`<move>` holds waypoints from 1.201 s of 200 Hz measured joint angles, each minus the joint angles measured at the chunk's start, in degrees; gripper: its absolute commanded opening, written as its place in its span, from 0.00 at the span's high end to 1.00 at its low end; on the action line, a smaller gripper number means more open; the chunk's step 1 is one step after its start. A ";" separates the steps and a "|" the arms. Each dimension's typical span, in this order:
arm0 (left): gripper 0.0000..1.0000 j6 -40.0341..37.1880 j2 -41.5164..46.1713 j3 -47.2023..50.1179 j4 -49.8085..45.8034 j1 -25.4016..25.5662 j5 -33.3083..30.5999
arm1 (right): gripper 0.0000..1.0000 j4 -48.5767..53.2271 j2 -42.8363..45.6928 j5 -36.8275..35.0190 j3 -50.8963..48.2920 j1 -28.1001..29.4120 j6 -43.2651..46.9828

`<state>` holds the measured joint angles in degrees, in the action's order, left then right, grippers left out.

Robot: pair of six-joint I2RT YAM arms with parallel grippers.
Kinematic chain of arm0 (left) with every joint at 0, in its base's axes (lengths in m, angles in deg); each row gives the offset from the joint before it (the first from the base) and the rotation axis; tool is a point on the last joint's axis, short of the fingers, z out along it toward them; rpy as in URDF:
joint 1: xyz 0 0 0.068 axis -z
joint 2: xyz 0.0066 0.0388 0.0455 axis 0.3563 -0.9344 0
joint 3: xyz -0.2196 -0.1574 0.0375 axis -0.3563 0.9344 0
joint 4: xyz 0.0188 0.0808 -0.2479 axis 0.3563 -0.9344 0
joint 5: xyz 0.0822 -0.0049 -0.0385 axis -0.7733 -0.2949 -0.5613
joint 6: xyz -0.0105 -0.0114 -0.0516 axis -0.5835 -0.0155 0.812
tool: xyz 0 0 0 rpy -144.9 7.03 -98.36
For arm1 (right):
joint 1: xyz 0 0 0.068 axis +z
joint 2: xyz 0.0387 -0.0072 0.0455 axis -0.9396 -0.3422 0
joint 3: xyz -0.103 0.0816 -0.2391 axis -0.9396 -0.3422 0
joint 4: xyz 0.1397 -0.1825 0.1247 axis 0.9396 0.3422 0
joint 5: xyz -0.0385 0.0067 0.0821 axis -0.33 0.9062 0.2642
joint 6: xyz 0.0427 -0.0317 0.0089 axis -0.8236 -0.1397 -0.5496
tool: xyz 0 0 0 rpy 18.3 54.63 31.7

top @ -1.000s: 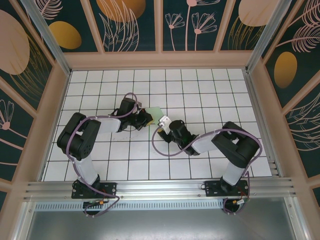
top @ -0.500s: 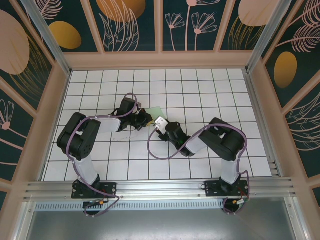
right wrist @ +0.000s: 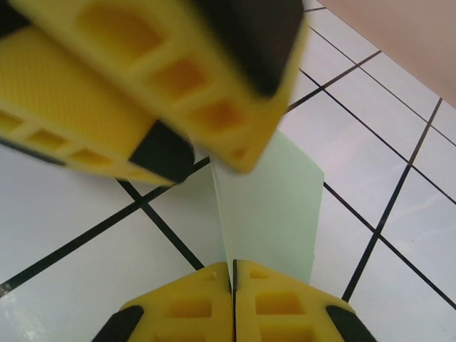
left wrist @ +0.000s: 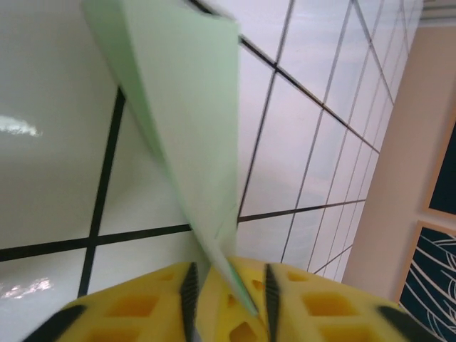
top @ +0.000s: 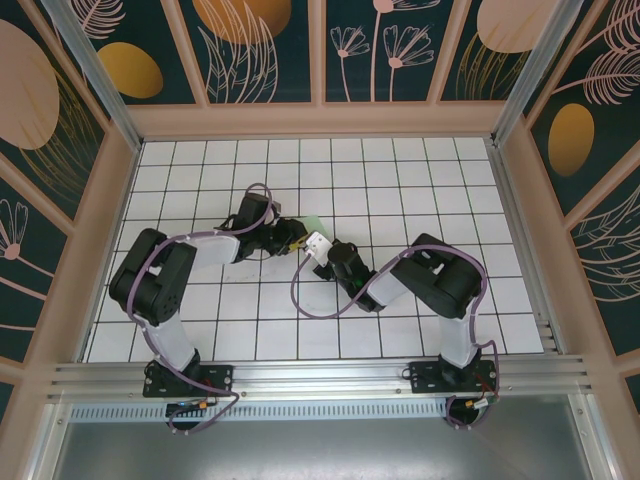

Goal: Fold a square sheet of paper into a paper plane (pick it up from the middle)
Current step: Fold the wing for the fifth time at the center of the table.

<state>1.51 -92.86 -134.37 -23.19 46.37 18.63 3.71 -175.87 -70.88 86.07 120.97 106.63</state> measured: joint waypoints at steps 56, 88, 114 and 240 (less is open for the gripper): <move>0.28 -1.05 6.03 0.07 -1.14 -2.71 -3.96 | 0.97 1.68 1.49 7.50 -0.81 -1.38 -8.17; 0.20 -2.40 7.45 1.36 -1.40 -4.26 -5.46 | 0.99 3.21 3.30 13.81 -0.70 -3.96 -15.89; 0.17 -3.72 8.98 3.26 -1.20 -4.52 -6.34 | 1.00 5.62 3.78 18.32 0.04 -5.62 -21.20; 0.17 -6.05 10.14 9.42 6.62 -4.50 -4.61 | 0.98 12.59 3.87 32.85 5.11 -10.75 -42.07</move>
<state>-4.54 -82.72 -124.95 -16.57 41.87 14.01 16.30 -172.00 -38.02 91.18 110.22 64.56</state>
